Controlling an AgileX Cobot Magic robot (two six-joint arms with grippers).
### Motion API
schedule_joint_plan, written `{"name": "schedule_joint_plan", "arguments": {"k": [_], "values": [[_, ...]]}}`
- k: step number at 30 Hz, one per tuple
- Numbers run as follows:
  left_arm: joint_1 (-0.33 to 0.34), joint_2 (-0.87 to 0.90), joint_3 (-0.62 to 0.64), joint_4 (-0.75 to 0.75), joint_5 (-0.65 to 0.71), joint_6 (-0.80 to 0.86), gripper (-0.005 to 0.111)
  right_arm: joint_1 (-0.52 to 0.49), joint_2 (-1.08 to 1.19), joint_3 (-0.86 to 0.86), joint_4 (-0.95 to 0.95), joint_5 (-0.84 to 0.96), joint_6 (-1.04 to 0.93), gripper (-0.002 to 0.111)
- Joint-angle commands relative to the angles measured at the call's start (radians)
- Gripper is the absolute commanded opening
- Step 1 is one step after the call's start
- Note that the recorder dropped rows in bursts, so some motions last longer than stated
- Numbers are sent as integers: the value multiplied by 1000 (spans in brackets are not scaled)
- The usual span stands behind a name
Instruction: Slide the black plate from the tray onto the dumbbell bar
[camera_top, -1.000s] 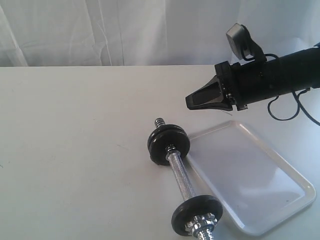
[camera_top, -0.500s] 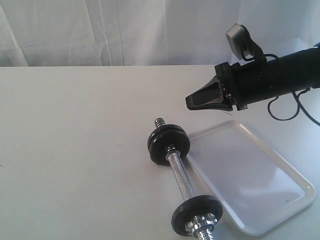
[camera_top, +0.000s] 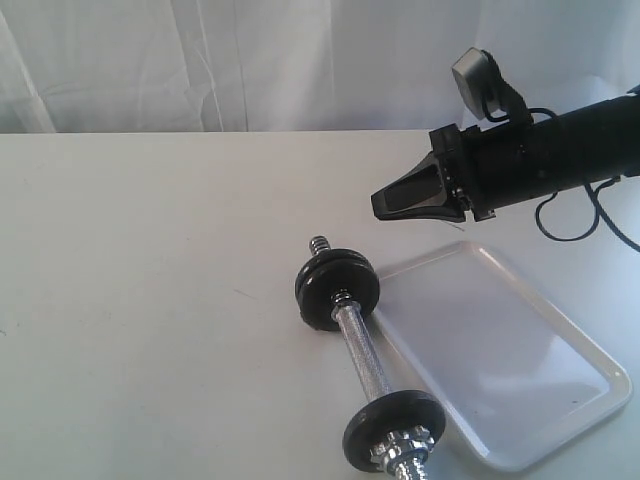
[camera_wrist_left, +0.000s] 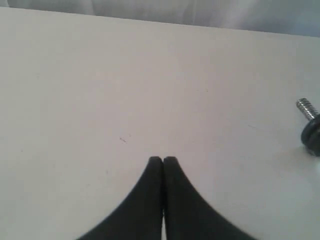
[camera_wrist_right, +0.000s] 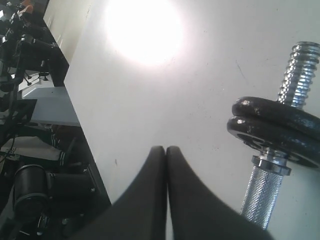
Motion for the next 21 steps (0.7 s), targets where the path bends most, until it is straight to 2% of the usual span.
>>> {"name": "schedule_joint_plan", "arguments": {"k": [1, 15, 21], "values": [[42, -68, 78, -4, 6, -4, 0, -4, -7, -5, 1, 6, -3, 0], [45, -75, 88, -7, 36, -4, 0, -4, -7, -5, 1, 6, -3, 0], [45, -119, 136, -38, -1, -4, 0, -4, -7, -5, 1, 6, -3, 0]]}}
